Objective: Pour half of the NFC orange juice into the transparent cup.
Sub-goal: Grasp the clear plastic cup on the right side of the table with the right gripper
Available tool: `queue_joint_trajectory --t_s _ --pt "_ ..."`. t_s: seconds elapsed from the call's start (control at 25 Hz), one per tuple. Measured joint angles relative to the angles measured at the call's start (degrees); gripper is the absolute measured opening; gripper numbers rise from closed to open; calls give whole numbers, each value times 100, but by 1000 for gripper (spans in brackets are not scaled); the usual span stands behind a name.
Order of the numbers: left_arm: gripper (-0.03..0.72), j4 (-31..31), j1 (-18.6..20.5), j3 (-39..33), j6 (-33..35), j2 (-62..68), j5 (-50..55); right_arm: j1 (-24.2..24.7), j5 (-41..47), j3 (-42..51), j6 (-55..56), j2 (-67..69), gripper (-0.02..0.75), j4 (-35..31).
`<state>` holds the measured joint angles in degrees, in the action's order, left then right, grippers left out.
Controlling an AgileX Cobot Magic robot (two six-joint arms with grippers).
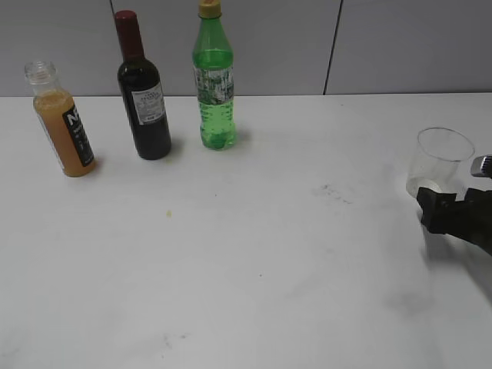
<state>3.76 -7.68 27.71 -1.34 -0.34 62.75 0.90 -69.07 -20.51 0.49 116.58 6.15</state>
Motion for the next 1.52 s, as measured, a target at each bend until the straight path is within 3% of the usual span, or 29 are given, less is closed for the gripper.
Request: queue_joint_trajectory --t_s 0.8,1.12,1.52 --pt "584 0 0 0 0 0 0 0 -27 -1281 133 757 658 189" --pt "584 0 0 0 0 0 0 0 -27 -1396 201 795 657 90" --pt "584 0 0 0 0 0 0 0 -27 -1396 235 805 558 61"
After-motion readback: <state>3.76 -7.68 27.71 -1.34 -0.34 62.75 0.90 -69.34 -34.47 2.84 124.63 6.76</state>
